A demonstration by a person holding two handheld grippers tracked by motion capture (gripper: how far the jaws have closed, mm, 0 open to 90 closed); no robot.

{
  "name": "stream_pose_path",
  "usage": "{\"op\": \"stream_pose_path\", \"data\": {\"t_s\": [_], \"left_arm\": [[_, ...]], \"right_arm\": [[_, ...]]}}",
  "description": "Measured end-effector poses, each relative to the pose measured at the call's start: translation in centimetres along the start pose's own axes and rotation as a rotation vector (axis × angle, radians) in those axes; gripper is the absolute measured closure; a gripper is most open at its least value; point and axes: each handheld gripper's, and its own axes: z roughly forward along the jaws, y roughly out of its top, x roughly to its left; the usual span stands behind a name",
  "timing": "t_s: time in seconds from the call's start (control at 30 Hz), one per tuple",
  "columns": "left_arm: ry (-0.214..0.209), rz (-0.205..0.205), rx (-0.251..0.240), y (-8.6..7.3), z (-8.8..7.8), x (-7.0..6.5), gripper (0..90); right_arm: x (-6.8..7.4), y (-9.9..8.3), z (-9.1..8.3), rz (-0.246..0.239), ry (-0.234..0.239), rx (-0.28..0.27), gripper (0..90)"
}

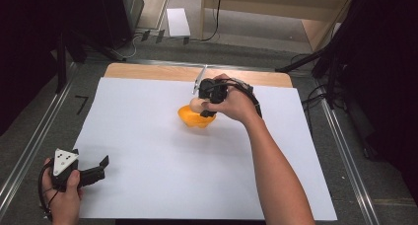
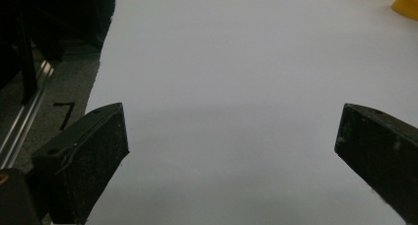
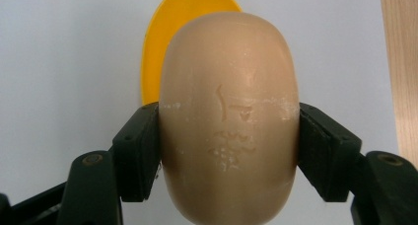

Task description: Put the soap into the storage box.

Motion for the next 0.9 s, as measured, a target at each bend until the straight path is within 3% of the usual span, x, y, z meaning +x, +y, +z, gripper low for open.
{"op": "stream_pose_path", "data": {"t_s": [0.37,0.9], "left_arm": [[-0.004,0.0,-0.001,0.0,0.0,0.0,0.1],[-0.008,-0.002,-0.004,0.0,0.0,0.1,0.1]], "right_arm": [[0.0,1.1,1.7,-0.022,0.034,0.021,33.1],[-0.2,1.4,2.9,0.01,0.083,0.057,33.0]]}}
